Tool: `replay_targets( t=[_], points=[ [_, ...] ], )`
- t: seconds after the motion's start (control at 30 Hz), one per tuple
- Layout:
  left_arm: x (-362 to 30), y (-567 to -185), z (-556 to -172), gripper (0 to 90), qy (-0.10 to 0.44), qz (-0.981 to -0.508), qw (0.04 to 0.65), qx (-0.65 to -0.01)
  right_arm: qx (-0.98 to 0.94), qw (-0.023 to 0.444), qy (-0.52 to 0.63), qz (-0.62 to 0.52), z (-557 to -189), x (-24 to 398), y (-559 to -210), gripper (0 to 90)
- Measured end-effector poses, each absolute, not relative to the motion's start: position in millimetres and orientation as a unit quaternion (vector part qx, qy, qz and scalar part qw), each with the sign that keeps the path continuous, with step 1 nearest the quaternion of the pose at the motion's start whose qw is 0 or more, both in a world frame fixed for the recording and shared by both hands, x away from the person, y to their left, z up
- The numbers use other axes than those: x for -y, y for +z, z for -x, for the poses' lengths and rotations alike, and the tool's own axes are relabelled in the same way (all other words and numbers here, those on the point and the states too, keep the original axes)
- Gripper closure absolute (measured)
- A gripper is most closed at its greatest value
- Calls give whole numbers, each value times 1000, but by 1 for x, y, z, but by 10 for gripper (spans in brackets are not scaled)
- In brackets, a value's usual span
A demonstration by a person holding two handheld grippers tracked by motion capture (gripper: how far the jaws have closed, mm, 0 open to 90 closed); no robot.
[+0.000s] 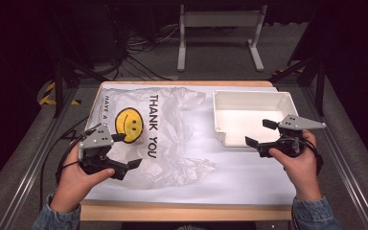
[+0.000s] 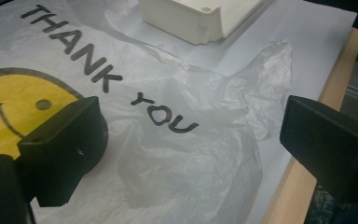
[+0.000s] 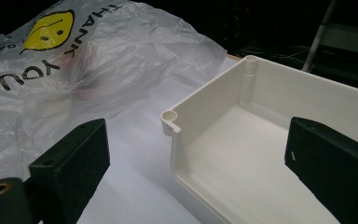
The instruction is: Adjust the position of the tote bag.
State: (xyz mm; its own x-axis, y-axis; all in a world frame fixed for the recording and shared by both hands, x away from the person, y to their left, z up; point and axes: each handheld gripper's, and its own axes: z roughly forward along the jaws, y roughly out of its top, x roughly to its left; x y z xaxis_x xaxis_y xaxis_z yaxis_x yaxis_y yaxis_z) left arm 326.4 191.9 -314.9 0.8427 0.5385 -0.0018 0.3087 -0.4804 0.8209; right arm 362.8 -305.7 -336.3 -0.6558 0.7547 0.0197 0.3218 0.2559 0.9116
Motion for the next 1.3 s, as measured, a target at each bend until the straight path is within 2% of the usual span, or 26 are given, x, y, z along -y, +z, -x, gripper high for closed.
replay_targets(
  t=[0.43, 0.6, 1.0, 1.3],
  points=[
    [-161, -329, -326, 55, 101, -871, 431, -212, -768, 207, 494, -351, -363, 299, -339, 54],
    [-157, -334, -329, 66, 104, -870, 430, -216, -771, 205, 492, -349, -364, 298, -340, 52],
    [-133, -361, -335, 44, 92, -911, 361, -179, -774, 196, 490, -349, -364, 296, -343, 48],
    [-127, -375, -341, 44, 101, -920, 338, -169, -777, 189, 489, -349, -365, 294, -344, 47]
  ],
)
